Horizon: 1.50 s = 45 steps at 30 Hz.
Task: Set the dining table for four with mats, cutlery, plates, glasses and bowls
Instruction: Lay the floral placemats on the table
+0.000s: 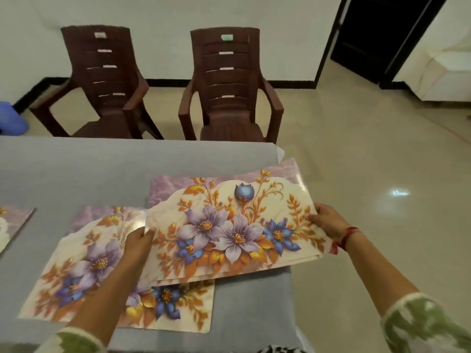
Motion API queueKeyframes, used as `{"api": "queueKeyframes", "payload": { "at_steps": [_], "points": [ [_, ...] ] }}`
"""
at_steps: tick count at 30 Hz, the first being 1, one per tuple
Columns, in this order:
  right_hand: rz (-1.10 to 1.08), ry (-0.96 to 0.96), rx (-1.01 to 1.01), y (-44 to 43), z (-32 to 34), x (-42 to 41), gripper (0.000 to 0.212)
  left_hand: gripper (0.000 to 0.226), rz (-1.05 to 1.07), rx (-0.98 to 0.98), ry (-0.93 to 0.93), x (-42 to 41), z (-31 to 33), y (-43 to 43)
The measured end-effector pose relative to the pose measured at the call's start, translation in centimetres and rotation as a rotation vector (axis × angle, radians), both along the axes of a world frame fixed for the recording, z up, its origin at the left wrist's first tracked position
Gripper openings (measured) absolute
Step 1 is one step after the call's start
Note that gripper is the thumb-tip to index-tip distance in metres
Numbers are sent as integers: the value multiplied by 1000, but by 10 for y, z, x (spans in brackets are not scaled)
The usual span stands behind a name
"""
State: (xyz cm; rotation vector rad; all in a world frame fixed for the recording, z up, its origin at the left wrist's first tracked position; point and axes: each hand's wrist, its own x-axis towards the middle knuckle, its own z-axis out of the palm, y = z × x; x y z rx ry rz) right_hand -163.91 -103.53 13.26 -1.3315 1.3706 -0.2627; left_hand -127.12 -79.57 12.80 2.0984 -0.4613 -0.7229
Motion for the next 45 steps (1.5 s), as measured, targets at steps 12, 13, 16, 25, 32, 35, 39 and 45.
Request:
{"api": "queueKeyframes", "payload": {
  "at_steps": [12,13,16,25,32,35,39,45],
  "points": [
    [-18,-63,-37,-61,-2,12,11,32,152,-23,-42,-23,14,-26],
    [-15,-61,-39,-71,-6,12,13,31,169,-38,-49,-29,14,-29],
    [35,-35,-29,-102,-16,13,15,29,239,-80,-98,-51,16,-45],
    [230,-68,-70,-229,-29,16,22,27,570,-82,-160,-146,4,-110],
    [459,-82,-162,-289,-15,72,32,30,816,-98,-144,-179,5,-136],
    [585,-71,-223,-303,-12,117,34,33,960,-130,-130,-188,2,-144],
    [755,-64,-254,-315,-7,178,28,34,1115,-122,-130,-182,-3,-152],
    [983,-112,-394,-330,9,285,27,34,1307,-115,-95,-163,-9,-176]
  ]
}}
